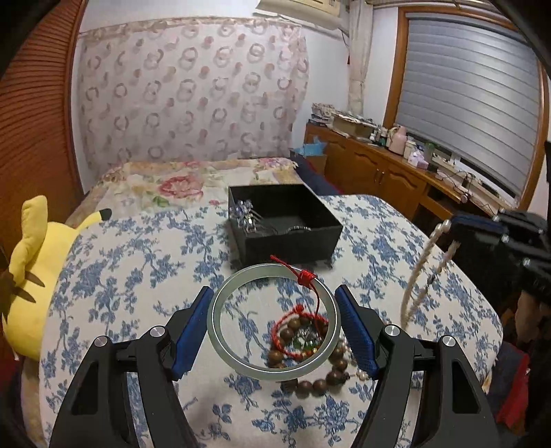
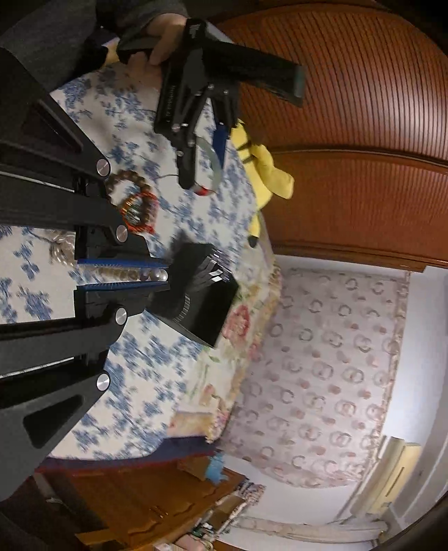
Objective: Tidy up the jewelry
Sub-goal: 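Lift the jade bangle with the left tool while the right tool grasps the pearl necklace, then lower both held items into the black box and open both tools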
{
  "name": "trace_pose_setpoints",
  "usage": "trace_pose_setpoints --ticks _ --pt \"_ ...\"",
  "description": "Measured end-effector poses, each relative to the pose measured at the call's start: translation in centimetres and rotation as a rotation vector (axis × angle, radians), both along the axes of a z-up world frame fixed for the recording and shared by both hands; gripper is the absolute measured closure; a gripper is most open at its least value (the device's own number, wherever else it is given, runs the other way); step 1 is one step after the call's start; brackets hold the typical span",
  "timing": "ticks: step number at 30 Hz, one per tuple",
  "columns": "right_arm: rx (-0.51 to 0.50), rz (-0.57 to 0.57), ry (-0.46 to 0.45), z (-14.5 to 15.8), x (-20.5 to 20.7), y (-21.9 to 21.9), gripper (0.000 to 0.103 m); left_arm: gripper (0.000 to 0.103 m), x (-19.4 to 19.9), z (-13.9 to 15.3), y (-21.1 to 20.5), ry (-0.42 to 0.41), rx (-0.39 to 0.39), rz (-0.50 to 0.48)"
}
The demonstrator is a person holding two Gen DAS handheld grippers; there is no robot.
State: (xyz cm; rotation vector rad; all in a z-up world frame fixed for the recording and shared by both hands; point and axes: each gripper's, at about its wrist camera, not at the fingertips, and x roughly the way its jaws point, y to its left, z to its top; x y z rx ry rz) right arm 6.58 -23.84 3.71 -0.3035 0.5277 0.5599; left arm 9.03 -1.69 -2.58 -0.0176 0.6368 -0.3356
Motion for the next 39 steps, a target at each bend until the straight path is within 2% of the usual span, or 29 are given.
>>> trace_pose_setpoints --ticks 15,27,32,39 --pt "0.010 -0.016 -0.136 6.3 2.9 0.2 0.095 0.034 2.5 1.2 -0.3 -0.025 0.005 0.010" --pt "0.006 -0.042 -0.236 11.8 8.1 1.7 0.095 0.034 6.6 2.1 -0.4 -0.036 0.027 0.032" --pt "-0.014 -0.050 -0.234 12.4 11.1 2.8 0.095 0.034 8.0 1.8 -0.8 -0.027 0.050 0.033" --pt "-0.065 -0.078 -0.204 10.9 14.7 4.2 0.095 0.034 10.1 1.2 -1.2 -0.005 0.059 0.041"
